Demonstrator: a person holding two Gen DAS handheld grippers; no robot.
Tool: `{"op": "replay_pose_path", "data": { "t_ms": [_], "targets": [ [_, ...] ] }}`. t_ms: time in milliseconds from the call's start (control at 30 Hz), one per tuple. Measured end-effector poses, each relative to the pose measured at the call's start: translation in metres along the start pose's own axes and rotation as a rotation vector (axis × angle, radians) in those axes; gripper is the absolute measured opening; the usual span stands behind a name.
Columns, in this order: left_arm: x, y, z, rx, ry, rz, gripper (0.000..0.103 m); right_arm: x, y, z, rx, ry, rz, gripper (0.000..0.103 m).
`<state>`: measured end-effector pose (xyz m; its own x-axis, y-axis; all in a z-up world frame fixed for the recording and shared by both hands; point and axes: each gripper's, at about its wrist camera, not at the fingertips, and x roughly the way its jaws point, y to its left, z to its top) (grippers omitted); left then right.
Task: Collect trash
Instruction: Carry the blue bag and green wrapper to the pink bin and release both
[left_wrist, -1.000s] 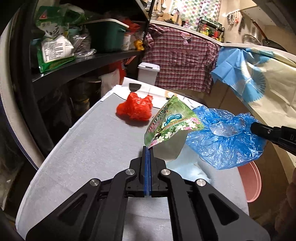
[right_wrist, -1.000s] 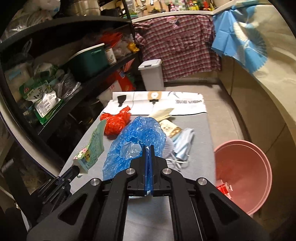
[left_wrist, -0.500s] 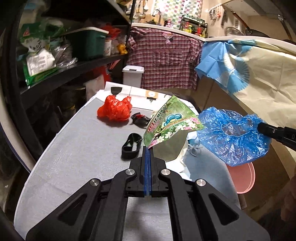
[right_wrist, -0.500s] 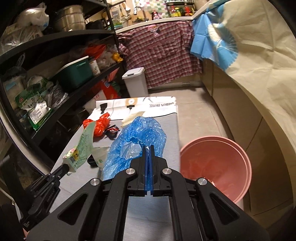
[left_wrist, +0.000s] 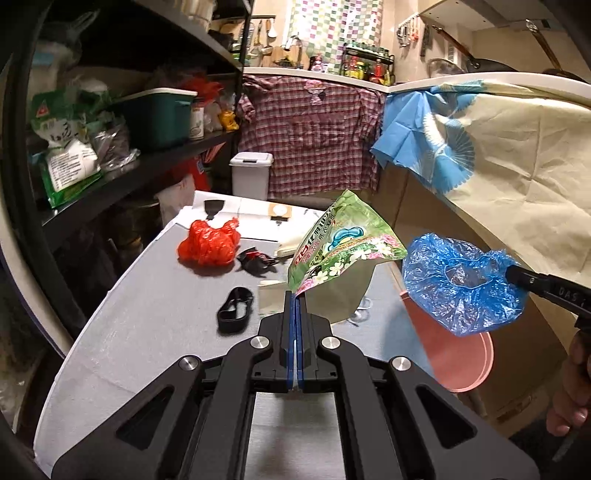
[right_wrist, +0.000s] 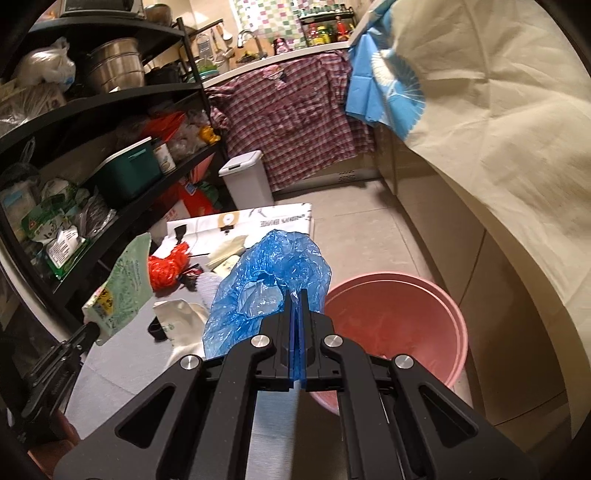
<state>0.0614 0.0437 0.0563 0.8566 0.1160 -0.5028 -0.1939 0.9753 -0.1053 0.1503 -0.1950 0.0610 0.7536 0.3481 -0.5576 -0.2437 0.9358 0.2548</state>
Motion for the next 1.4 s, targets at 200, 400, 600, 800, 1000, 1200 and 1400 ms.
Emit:
{"op": "replay_pose_path", "data": {
  "t_ms": [200, 400, 600, 800, 1000, 1200, 1400],
  "targets": [
    [0.000, -0.026, -0.001, 0.025, 0.008, -0.039, 0.000, -0.001, -0.029, -0.006, 0.041, -0.008, -0.038, 0.002],
    [0.004, -0.050, -0.004, 0.036, 0.022, -0.093, 0.000, 0.001, -0.058, -0.013, 0.080, -0.016, -0.101, 0.002],
    [0.015, -0.073, -0.009, 0.028, 0.054, -0.166, 0.000, 0.004, -0.079, -0.022, 0.099, -0.023, -0.173, 0.002],
    [0.030, -0.097, -0.019, 0.045, 0.083, -0.225, 0.000, 0.012, -0.093, -0.030, 0.116, -0.023, -0.237, 0.002],
    [0.051, -0.116, -0.026, 0.050, 0.113, -0.291, 0.000, 0.019, -0.103, -0.033, 0.138, -0.023, -0.276, 0.002],
    [0.074, -0.130, -0.027, 0.033, 0.151, -0.347, 0.000, 0.028, -0.111, -0.035, 0.151, -0.010, -0.304, 0.002],
    [0.107, -0.140, -0.031, 0.036, 0.228, -0.356, 0.000, 0.039, -0.112, -0.036, 0.148, 0.012, -0.319, 0.002]
  ]
}}
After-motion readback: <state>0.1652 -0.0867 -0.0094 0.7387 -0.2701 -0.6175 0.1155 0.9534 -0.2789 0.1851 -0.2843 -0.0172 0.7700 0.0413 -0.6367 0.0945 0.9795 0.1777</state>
